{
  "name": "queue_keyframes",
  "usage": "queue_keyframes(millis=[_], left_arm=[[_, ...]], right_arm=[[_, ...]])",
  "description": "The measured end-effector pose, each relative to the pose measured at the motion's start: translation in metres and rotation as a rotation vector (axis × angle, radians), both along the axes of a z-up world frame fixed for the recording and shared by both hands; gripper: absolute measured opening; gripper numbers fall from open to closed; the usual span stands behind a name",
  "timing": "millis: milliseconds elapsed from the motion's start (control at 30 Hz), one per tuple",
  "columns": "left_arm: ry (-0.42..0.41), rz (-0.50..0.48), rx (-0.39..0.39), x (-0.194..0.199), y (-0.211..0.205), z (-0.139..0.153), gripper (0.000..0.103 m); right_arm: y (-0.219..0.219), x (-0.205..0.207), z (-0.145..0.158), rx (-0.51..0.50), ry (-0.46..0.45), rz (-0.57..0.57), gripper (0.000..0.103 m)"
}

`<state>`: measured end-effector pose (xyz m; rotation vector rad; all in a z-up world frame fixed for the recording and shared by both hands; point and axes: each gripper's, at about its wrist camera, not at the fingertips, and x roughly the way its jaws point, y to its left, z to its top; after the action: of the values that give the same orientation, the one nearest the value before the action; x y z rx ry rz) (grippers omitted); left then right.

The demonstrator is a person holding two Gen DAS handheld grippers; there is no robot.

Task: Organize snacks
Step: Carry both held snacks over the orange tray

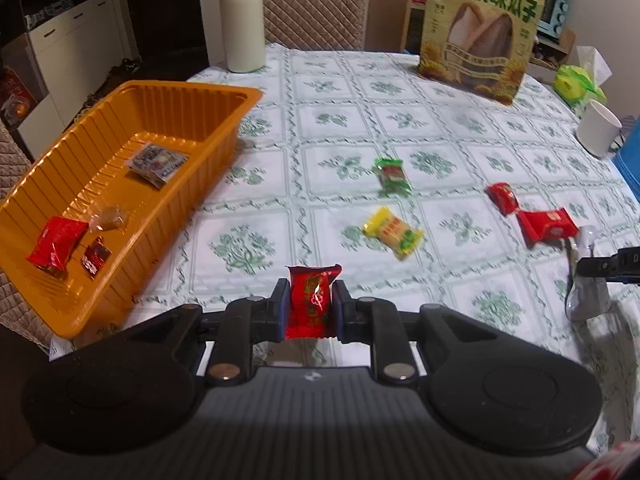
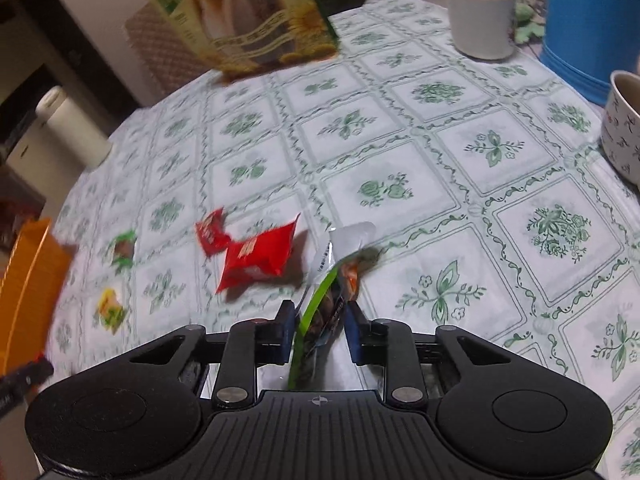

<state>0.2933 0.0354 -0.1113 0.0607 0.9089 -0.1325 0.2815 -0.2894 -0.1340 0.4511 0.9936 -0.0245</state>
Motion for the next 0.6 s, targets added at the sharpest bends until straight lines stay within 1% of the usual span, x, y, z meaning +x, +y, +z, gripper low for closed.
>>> queue_keyframes(millis=[433,500,600], left_arm=[[0.023,-0.025,-0.011,-0.028,-0.001,-0.002,0.02],[0.025,-0.018,-0.011,-0.03,0.002,-0.002,0.019],[0.02,-0.007,-0.011,-0.033,0.006,-0.001,0.019]], right_arm=[[0.058,-0.032,0.005,-0.101,0.014,0.332,0.025],[0.064,-0.032,0.005,-0.124,0.013,0.338,0.026],[0.065,-0.028,0.004,-0.113,0.017,0.309,0.026]])
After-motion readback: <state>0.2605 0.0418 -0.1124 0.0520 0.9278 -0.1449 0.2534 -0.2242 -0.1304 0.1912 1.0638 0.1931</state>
